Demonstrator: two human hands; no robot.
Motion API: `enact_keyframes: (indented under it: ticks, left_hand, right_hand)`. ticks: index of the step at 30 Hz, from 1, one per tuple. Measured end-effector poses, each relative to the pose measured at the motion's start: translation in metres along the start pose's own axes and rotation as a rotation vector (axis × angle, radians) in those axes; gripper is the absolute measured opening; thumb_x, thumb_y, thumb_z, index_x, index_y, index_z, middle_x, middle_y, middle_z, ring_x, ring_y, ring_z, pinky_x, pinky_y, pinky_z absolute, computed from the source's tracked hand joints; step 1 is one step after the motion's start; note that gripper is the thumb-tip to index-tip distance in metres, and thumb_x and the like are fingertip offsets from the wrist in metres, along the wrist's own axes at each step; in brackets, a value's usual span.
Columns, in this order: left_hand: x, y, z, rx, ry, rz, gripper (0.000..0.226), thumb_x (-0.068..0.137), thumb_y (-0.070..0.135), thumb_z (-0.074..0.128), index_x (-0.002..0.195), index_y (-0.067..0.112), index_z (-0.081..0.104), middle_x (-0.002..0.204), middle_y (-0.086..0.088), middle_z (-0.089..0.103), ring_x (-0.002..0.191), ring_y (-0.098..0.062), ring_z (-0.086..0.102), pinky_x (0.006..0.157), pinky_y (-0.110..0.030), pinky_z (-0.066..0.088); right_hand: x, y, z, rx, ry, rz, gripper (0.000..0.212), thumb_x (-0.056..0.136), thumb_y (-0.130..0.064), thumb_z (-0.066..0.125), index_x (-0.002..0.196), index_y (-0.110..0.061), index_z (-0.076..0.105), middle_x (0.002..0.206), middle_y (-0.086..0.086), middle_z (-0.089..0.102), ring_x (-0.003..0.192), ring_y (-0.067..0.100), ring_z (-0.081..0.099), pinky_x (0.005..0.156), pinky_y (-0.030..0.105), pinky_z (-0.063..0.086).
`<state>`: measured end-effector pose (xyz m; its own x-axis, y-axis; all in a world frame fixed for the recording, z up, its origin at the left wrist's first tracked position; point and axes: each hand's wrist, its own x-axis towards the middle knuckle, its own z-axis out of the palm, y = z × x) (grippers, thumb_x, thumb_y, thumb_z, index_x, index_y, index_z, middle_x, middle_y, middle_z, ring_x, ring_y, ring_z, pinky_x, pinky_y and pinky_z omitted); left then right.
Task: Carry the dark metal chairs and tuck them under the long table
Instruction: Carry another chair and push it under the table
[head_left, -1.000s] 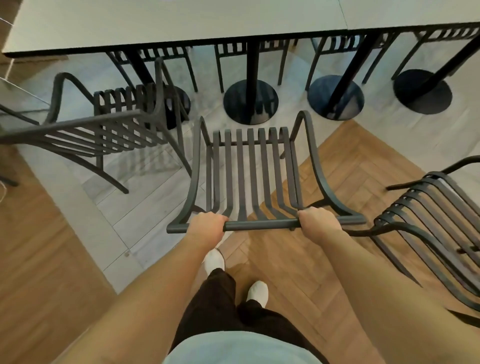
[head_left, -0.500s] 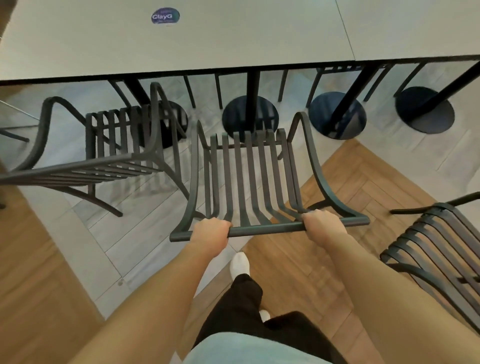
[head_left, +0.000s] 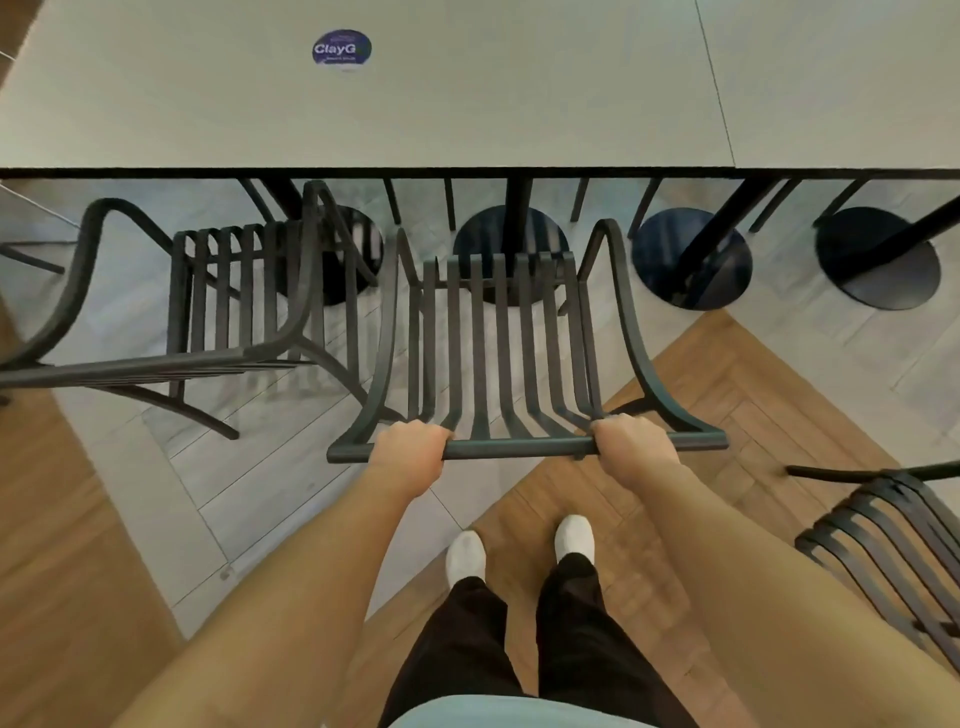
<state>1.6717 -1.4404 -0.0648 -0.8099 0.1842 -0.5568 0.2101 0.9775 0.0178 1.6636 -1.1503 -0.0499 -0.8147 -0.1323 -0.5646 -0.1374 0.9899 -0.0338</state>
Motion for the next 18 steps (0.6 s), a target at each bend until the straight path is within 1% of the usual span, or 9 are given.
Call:
enact_keyframes:
  ticks: [2,5,8,11,13,15,18]
  left_hand:
    - [0.007,0.0,-0.005,-0.012,-0.016,-0.014,0.024,0.105,0.027,0.055,0.126,0.035,0.064,0.097,0.0,0.067,0.087,-0.021,0.065,0.083,-0.037,0.059]
    - [0.018,0.001,-0.014,-0.033,-0.037,-0.04,0.027,0.105,0.023,0.053,0.125,0.038,0.064,0.095,0.001,0.067,0.089,-0.023,0.065,0.085,-0.042,0.06]
    - [0.027,-0.001,-0.021,-0.038,-0.041,-0.045,0.029,0.104,0.021,0.052,0.124,0.039,0.065,0.091,0.002,0.067,0.084,-0.022,0.065,0.082,-0.04,0.06]
    - [0.031,0.0,-0.025,-0.049,-0.039,-0.052,0.03,0.104,0.022,0.052,0.126,0.039,0.064,0.091,0.002,0.067,0.082,-0.021,0.065,0.081,-0.039,0.06]
    - [0.032,0.0,-0.025,-0.072,-0.039,-0.058,0.029,0.105,0.023,0.052,0.128,0.038,0.063,0.092,0.002,0.067,0.083,-0.019,0.065,0.081,-0.037,0.059]
    - [0.032,0.002,-0.025,-0.084,-0.042,-0.061,0.029,0.106,0.023,0.053,0.13,0.036,0.062,0.094,0.002,0.067,0.086,-0.019,0.064,0.083,-0.035,0.059]
    - [0.033,0.004,-0.026,-0.081,-0.039,-0.063,0.031,0.106,0.022,0.053,0.133,0.035,0.061,0.097,0.001,0.067,0.088,-0.019,0.064,0.086,-0.035,0.058]
  right_hand:
    - [0.007,0.004,-0.006,-0.003,-0.009,-0.006,0.016,0.101,-0.015,0.057,0.114,-0.019,0.066,0.101,0.002,0.065,0.092,0.022,0.067,0.081,0.035,0.057]
    - [0.019,0.008,-0.015,-0.018,-0.011,-0.026,0.017,0.102,-0.014,0.054,0.115,-0.018,0.065,0.101,0.003,0.063,0.091,0.023,0.064,0.076,0.033,0.05]
    - [0.028,0.011,-0.021,-0.02,-0.008,-0.031,0.017,0.102,-0.012,0.055,0.115,-0.017,0.064,0.098,0.003,0.059,0.088,0.023,0.062,0.077,0.035,0.05]
    - [0.035,0.015,-0.023,-0.005,-0.002,-0.034,0.013,0.102,-0.016,0.058,0.114,-0.017,0.065,0.092,0.001,0.056,0.08,0.02,0.056,0.072,0.031,0.046]
    - [0.037,0.017,-0.022,0.003,-0.008,-0.045,0.013,0.102,-0.019,0.061,0.113,-0.017,0.066,0.093,0.001,0.06,0.081,0.02,0.061,0.073,0.032,0.049]
    - [0.037,0.018,-0.022,0.006,-0.015,-0.052,0.012,0.102,-0.02,0.061,0.112,-0.017,0.067,0.095,0.002,0.064,0.085,0.021,0.066,0.076,0.033,0.054]
    - [0.04,0.021,-0.025,0.004,-0.016,-0.061,0.012,0.101,-0.018,0.061,0.112,-0.017,0.067,0.095,0.002,0.064,0.085,0.022,0.066,0.079,0.036,0.057]
